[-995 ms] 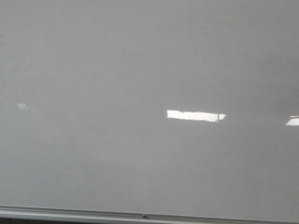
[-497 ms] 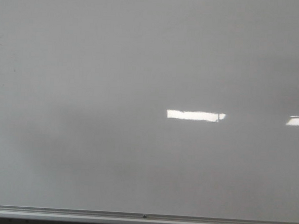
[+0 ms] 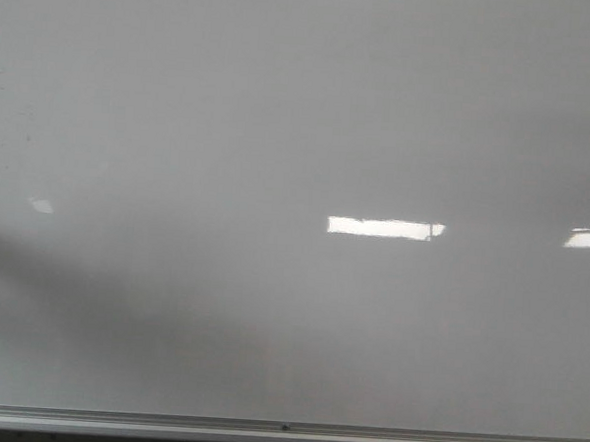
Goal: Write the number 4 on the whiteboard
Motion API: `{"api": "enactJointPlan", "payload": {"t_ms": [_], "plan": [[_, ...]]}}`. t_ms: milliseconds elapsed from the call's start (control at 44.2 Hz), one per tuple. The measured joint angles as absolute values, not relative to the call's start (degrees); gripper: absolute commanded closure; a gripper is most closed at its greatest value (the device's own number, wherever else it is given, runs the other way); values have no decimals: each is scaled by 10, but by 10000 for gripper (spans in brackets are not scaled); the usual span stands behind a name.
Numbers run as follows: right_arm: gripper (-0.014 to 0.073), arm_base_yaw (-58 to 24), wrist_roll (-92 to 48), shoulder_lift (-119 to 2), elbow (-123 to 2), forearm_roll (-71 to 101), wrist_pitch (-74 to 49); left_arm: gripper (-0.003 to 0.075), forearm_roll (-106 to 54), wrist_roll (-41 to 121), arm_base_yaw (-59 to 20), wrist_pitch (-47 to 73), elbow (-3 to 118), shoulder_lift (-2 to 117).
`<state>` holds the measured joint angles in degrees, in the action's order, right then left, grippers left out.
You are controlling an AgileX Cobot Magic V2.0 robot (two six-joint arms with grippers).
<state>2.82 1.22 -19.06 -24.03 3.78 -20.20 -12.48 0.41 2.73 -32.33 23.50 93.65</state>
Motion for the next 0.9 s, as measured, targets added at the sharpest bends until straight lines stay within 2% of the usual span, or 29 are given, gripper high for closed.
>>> {"api": "enactJointPlan", "payload": {"t_ms": [271, 384, 565, 701, 904], "plan": [[-39, 28, 12, -191, -240, 38, -202, 98, -125, 4, 27, -365, 249, 996], [-39, 28, 12, -191, -240, 38, -202, 206, -121, 4, 27, -366, 257, 1004], [-39, 28, 12, -191, -240, 38, -202, 535, -119, 4, 27, -366, 266, 1008], [-39, 28, 12, -191, -240, 38, -205, 737, -120, 4, 27, -360, 269, 1008], [-39, 28, 12, -191, -240, 38, -209, 741, -122, 4, 27, -352, 269, 1008]]}}
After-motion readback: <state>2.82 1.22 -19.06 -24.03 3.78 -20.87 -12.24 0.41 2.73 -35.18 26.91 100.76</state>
